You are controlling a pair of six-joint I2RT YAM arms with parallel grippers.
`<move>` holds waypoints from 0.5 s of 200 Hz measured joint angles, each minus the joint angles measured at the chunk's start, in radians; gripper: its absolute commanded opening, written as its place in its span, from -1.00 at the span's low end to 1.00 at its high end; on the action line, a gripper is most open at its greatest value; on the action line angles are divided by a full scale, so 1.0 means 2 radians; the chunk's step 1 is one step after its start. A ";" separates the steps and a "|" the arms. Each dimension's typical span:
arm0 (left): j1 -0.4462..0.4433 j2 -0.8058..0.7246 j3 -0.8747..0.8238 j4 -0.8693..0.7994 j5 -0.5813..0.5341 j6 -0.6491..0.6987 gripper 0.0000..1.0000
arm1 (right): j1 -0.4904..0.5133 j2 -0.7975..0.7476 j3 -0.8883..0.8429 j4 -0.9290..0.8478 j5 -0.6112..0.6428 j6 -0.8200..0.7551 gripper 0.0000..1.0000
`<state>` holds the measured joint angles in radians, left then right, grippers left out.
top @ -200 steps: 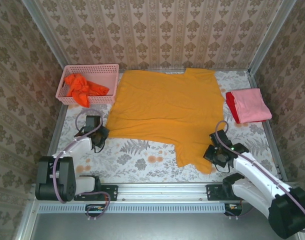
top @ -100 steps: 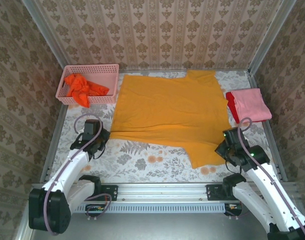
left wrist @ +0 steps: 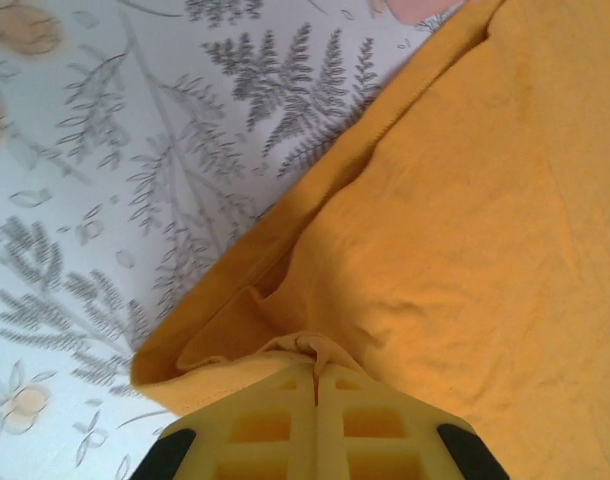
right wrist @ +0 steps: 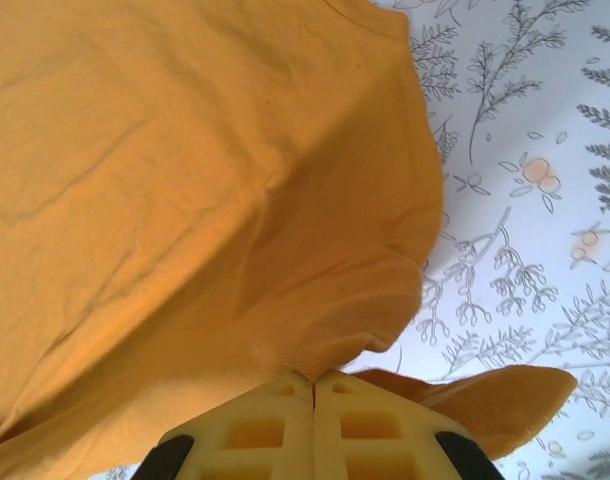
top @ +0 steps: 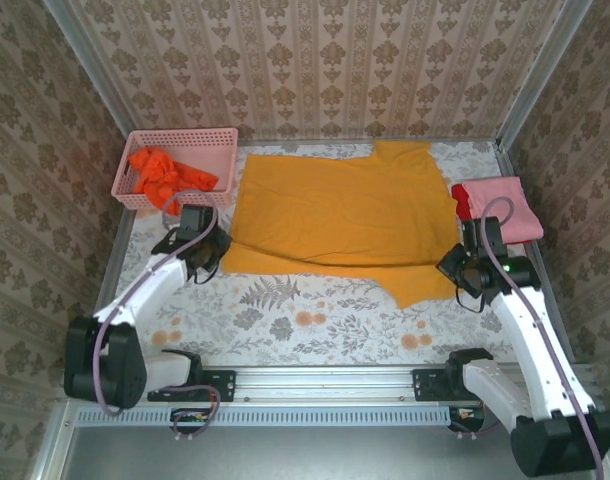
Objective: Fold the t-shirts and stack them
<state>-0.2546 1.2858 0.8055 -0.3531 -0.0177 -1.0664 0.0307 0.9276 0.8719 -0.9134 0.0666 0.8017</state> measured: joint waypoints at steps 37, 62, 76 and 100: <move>0.003 0.076 0.062 0.004 0.011 0.026 -1.00 | -0.017 0.080 0.032 0.036 -0.012 -0.030 -1.00; 0.004 0.117 0.097 0.004 0.013 0.042 -1.00 | -0.023 0.126 0.060 0.058 -0.013 -0.046 -1.00; 0.004 0.133 0.114 0.005 0.015 0.048 -1.00 | -0.026 0.147 0.072 0.069 -0.013 -0.051 -1.00; 0.004 0.153 0.134 0.004 0.017 0.056 -1.00 | -0.032 0.178 0.088 0.079 -0.013 -0.060 -1.00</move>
<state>-0.2470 1.5917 1.0744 -0.3443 0.0158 -0.9543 -0.0326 1.2839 1.0470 -0.7563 0.0406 0.6815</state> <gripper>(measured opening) 0.042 0.053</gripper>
